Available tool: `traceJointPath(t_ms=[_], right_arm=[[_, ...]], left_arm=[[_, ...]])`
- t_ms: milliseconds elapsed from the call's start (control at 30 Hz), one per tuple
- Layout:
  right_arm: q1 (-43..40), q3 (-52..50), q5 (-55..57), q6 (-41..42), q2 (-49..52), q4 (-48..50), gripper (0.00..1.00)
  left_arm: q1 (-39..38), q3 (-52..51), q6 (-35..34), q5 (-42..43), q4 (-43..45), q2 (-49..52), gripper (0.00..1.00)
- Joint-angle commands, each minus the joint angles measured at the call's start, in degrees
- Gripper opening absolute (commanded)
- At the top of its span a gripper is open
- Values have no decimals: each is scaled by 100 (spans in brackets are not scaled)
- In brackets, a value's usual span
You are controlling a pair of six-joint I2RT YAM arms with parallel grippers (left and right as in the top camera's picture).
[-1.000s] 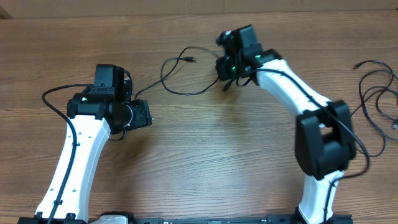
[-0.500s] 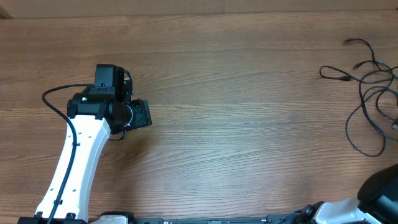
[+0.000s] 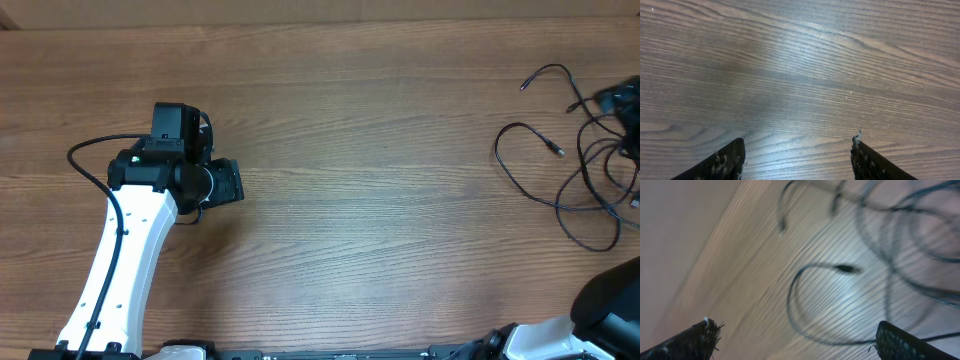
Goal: Untangle cables
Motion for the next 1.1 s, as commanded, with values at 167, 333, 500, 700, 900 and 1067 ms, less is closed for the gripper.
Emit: traceJointPath(t_ms=[167,333,500,700,900,1067], right_arm=[[2717,-109,511,-1478,13,-101,100],[4385,-109,1832,-973,94,-404,100],[4258,-109,1403,-225,94,-1486,100],[4183,-529,1399,-264,-391,-1836,100],[4183,-2479,1397,-170,-2214,-201,100],[4183,-3254,1906,-70,-3866,669,100]], left_arm=[[-166,-20,278,-55,1060,-37,67],[-227,-20,334,-463,389,431,74],[-205,-20,249,-181,-870,575,77],[-208,-238,269,-144,-1303,221,73],[-208,-1397,402,-114,-535,-1803,86],[-205,-1904,330,-304,20,-3598,99]])
